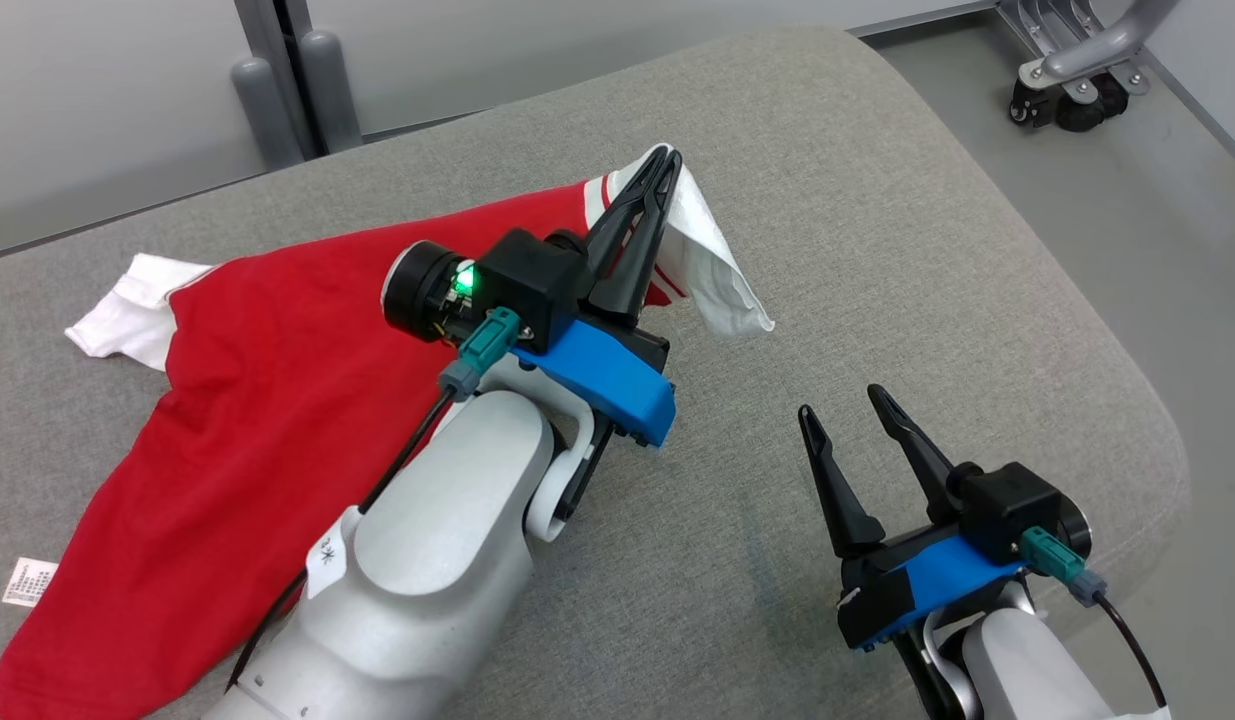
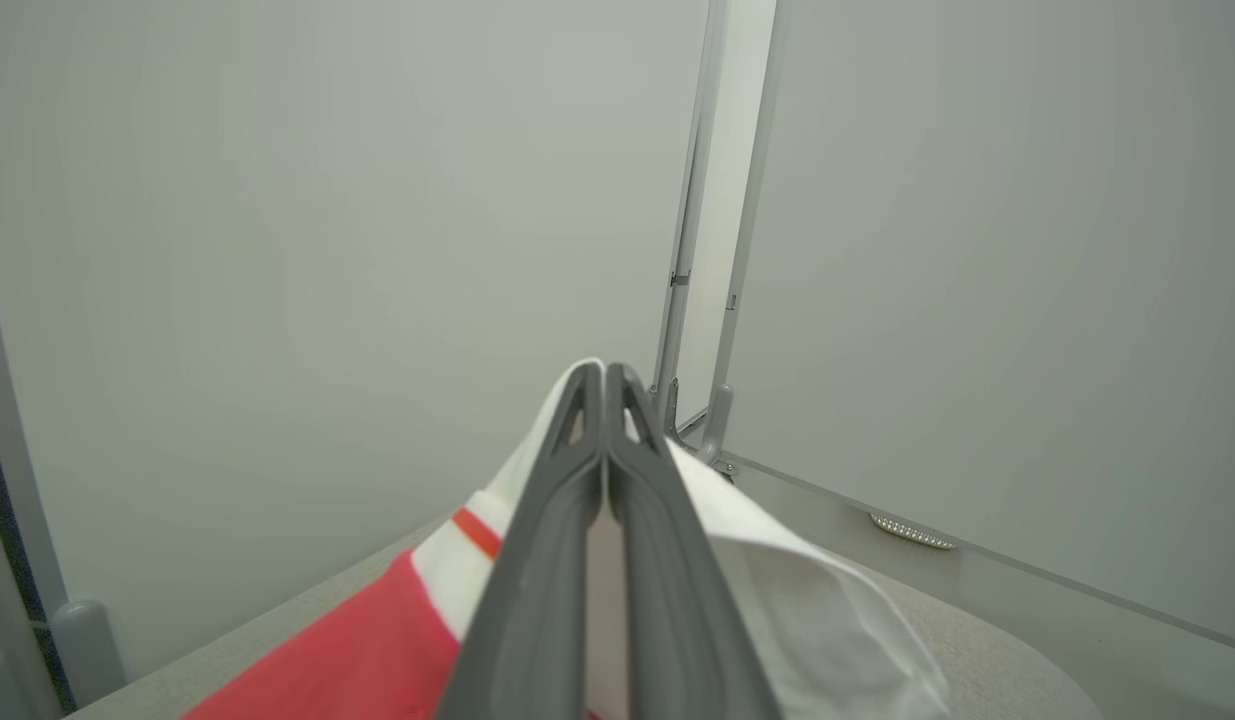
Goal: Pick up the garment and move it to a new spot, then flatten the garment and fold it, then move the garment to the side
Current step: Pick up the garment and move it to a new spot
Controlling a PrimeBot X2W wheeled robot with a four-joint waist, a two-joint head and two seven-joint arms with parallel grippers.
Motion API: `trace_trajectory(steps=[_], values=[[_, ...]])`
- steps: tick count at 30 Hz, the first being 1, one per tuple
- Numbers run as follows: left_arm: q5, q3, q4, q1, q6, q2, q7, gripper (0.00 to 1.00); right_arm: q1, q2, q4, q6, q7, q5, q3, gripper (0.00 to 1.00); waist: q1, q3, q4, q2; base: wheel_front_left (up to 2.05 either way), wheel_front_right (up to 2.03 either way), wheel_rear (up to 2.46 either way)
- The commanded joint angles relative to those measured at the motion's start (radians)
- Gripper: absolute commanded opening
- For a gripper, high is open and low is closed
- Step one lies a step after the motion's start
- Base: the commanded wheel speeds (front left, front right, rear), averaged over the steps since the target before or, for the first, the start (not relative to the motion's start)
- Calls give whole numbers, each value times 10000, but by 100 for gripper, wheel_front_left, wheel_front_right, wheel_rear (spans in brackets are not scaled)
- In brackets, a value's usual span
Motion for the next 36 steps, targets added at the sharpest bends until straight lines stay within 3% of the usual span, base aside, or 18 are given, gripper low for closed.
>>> trace_trajectory(steps=[1,2,11,21,28,36], values=[[-55,-50,39,-138,134,25,-28,0,-149,22,-2,1,-42,7,2,100,0,3,-23,0,0,0,0],[-146,-268,267,-18,303,21,-28,100,-135,28,-13,1,-42,9,-46,100,0,6,-18,0,0,0,0],[29,54,1172,1073,607,19,-29,100,93,23,-105,1,-41,-62,-351,100,0,-316,781,0,0,0,0],[1133,2927,352,3625,1173,167,-28,100,483,14,-133,1,-42,-322,-724,100,0,-1104,2129,0,0,0,0],[1730,4739,-302,5510,1086,116,-29,100,854,15,-61,1,-42,-408,-819,100,0,-1703,2737,0,0,0,0],[1974,5829,-804,6829,909,14,-28,100,1259,13,5,1,-42,-504,-869,100,0,-2241,3098,0,0,0,0]])
